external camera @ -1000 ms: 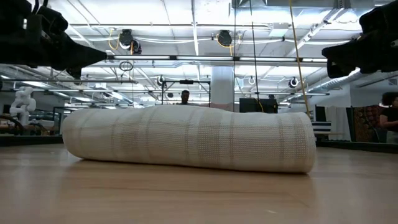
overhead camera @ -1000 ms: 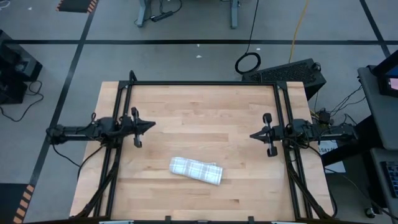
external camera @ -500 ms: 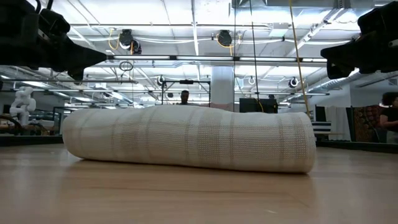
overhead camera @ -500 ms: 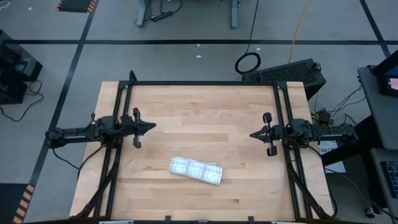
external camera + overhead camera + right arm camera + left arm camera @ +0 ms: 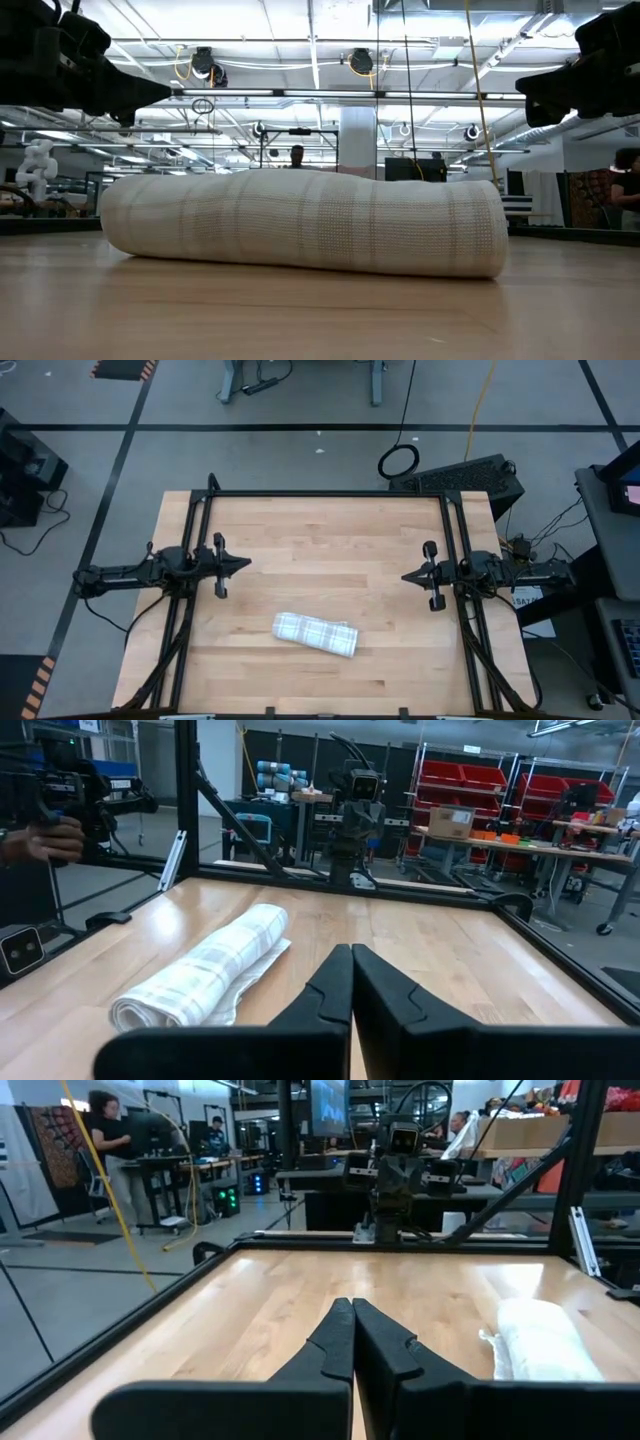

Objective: Roll towel
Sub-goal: Return to Home Position

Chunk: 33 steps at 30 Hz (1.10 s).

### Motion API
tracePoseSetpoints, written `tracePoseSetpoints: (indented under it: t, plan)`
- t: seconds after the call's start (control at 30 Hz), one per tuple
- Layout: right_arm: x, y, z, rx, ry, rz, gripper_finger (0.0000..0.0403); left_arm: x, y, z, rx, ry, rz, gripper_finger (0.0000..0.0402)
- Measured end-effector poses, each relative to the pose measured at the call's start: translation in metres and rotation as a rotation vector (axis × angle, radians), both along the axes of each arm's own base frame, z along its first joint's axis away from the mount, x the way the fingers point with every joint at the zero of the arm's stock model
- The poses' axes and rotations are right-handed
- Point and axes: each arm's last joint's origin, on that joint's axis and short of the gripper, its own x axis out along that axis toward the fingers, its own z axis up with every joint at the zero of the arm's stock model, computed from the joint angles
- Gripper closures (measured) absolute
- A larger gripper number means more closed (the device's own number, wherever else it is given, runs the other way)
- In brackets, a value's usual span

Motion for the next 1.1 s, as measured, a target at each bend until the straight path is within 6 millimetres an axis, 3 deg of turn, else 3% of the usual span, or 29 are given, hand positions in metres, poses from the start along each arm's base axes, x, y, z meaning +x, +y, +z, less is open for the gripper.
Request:
tracePoseSetpoints:
  t: [1.1]
  plan:
    - [0.0, 0.0, 0.0, 0.0, 0.0, 0.0, 0.0403, -0.0001, 0.0001, 0.0026, -0.004, -0.028, 0.005, 0.0381]
